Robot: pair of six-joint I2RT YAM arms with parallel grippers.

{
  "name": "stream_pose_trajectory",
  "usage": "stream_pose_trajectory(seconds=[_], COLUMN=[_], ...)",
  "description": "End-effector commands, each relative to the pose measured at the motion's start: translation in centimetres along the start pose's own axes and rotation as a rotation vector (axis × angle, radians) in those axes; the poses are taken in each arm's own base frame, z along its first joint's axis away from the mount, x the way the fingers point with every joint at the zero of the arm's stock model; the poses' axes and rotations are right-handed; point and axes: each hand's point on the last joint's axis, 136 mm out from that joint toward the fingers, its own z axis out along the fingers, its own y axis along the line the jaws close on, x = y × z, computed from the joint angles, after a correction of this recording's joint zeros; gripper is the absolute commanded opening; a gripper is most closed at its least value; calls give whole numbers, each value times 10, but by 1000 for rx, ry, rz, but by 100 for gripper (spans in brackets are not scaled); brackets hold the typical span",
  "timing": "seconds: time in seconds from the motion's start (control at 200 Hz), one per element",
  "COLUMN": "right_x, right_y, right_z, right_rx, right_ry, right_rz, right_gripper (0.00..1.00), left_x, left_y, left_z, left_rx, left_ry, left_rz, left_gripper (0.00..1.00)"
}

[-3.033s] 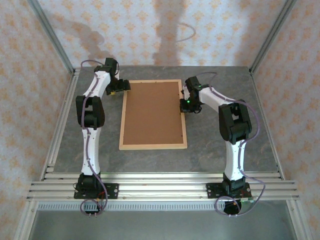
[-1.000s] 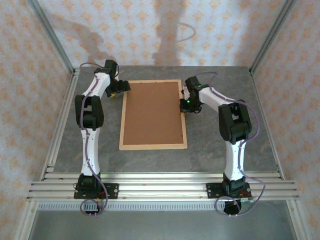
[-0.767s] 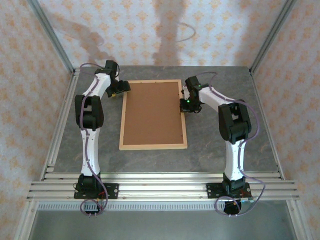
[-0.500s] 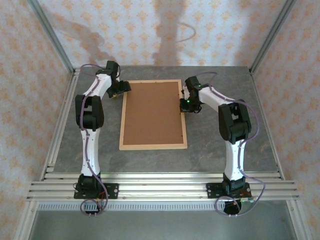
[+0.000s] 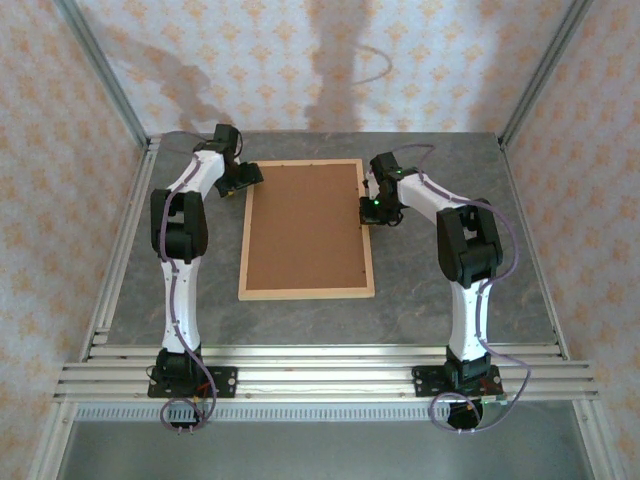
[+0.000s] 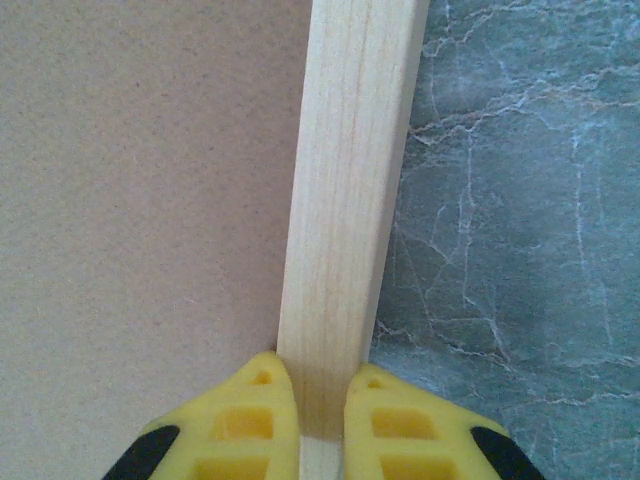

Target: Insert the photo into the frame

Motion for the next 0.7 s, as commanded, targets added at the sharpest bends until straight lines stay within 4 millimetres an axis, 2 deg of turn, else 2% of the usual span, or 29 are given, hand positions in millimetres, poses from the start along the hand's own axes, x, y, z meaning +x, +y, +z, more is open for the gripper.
stream_pose_trajectory(seconds=[0.0,0.19,0.3,0.495,0.696], right_x=[13,11,10,8,5], right_y=[3,5,2,-10,-15], right_z=[12,11,11,6,1], right_rx=[-3,-9,2,48,52], right_ry=[57,51,47,29,6], right_rz=[-6,-3,4,33,64], right_gripper=[11,11,11,11,11], left_x=[100,107,99,58,21], left_y=[1,-6,-12,-27,-26], left_z=[47,51,43,-6,-63], left_rx=[-59,-70,-63,-31,11], left_ry=[316,344,323,188,59], left_rz=[29,57,67,83,48], left_gripper=[82,82,82,85,87])
